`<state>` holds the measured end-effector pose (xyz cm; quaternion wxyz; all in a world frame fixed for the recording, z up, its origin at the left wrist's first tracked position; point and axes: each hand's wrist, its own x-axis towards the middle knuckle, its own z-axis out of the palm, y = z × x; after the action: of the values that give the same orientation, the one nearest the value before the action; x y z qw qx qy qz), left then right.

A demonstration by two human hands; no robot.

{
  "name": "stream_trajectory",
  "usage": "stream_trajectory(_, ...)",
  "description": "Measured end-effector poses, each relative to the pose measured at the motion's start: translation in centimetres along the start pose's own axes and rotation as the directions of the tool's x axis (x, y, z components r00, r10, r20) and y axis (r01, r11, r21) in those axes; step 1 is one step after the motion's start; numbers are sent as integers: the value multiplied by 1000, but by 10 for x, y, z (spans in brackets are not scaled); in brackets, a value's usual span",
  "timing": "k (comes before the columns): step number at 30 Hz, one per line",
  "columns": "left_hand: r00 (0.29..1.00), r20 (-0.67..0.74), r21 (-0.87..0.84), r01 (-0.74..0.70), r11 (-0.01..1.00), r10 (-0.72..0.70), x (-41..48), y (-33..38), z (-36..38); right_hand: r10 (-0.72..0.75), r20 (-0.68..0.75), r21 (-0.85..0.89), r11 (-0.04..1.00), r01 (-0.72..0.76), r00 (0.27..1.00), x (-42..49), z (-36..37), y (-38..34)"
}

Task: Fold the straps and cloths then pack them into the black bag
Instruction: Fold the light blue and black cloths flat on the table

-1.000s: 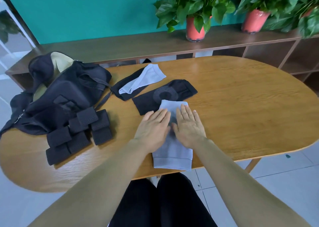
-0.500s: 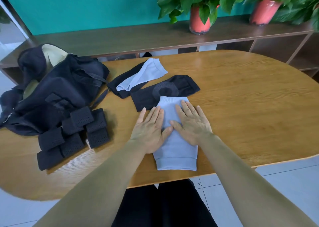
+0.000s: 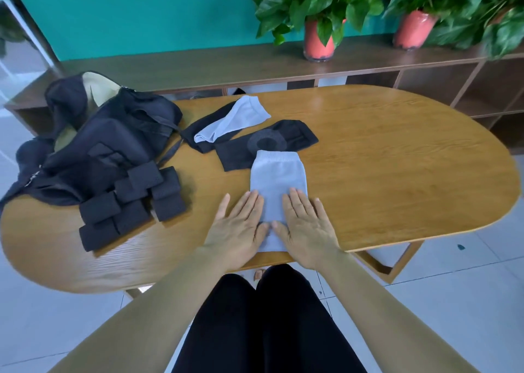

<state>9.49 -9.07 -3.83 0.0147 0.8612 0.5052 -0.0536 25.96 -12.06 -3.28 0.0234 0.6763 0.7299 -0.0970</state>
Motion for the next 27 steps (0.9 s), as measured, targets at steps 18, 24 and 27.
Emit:
stream_trajectory(18,909,-344,-82,-280,956,236,-39,4,-12,-263,-334,102,945,312,905,-56,13,27)
stream_trajectory(24,914,-332,-70,-270,960,233,-41,6,-10,-273,-414,140,924,356,869,-53,12,34)
stream_trajectory(27,913,-344,-94,-265,960,218,-42,7,-13,-173,-349,309,907,287,921,-54,0,40)
